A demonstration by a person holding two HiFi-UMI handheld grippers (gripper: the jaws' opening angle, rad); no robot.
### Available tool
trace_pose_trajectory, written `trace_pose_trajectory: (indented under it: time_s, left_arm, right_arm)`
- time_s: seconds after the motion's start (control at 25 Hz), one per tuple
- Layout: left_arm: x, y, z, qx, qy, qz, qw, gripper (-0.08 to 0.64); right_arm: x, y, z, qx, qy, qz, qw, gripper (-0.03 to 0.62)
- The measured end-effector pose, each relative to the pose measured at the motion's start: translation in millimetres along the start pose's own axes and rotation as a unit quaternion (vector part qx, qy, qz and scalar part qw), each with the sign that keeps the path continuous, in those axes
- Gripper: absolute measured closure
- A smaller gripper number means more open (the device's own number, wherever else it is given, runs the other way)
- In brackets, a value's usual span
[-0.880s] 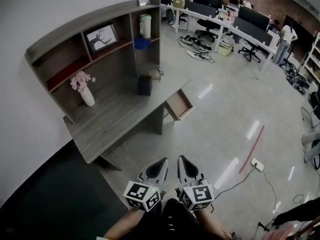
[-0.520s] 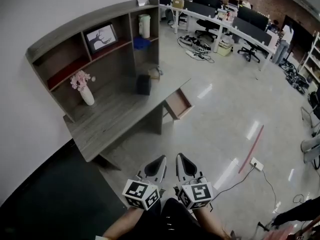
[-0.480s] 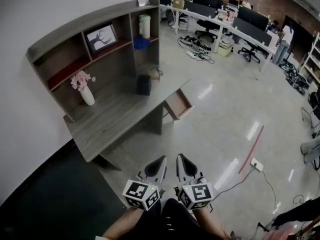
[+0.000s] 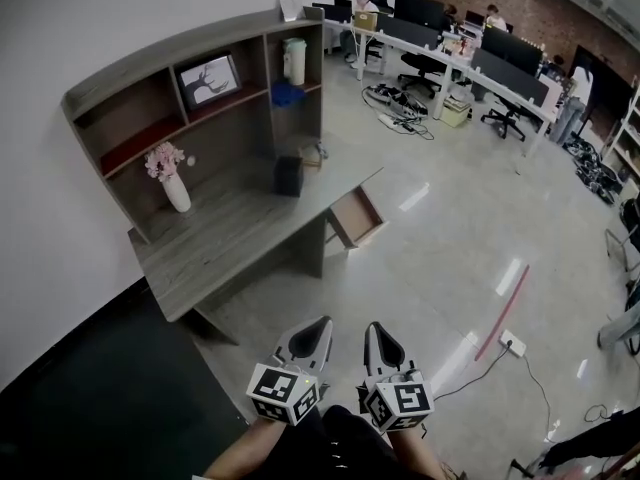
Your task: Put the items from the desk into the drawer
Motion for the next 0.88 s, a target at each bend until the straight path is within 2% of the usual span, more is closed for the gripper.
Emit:
trace_pose_trajectory:
  time_s: [0.44,0.88]
  left_arm:
    - [-22,-8,-2,-0.012,0.019,-0.011,0.9997,0.551]
    - [-14,-9,13,-0.013,0.036,-0.023,0.999,0.551]
  right_arm:
    - [-12,2,-11,-0.011,0.034,0.017,0.999,0.581]
    - [-14,-1,9,0.003,0.052,0.02,0.998,0.581]
Point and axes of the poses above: the fingertips, and each gripper's own axes: z forward along the fingers, x to its left, y out of its top, the point moved 7 cm from there along -z, backward along the fingers, and after that the axes turned 3 degrees about -y, right-handed, at the moved point
